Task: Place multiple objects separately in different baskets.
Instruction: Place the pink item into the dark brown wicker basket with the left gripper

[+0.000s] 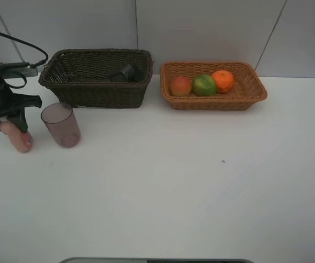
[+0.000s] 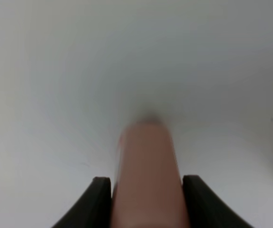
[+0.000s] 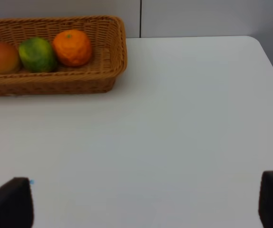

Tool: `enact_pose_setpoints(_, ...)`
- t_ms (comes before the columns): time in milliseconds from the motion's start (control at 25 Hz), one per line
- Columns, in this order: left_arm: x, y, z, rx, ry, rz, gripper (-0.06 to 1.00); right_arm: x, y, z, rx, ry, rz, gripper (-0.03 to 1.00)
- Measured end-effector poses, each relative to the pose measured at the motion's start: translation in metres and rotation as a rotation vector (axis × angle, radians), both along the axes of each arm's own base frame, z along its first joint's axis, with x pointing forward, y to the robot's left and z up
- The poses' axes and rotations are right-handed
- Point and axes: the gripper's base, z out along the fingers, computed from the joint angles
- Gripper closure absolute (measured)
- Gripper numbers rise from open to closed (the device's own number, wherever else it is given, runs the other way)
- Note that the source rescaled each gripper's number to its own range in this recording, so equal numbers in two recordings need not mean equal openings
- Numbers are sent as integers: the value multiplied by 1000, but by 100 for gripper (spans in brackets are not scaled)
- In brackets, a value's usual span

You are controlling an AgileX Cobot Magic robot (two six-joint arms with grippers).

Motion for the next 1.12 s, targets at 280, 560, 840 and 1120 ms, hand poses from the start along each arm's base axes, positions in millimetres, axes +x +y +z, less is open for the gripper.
enact_pose_setpoints(280, 5, -3, 68, 10, -196, -9, 52, 0, 0, 0, 0, 0, 0, -3)
enact_pose_setpoints(560, 25, -41, 124, -3, -403, -117, 52, 0, 0, 0, 0, 0, 0, -3)
enact_pose_setpoints(840, 51, -74, 135, -34, -555, -190, 52, 0, 0, 0, 0, 0, 0, -3)
enact_pose_setpoints(1120, 74, -77, 106, -42, -596, -175, 52, 0, 0, 0, 0, 0, 0, -3)
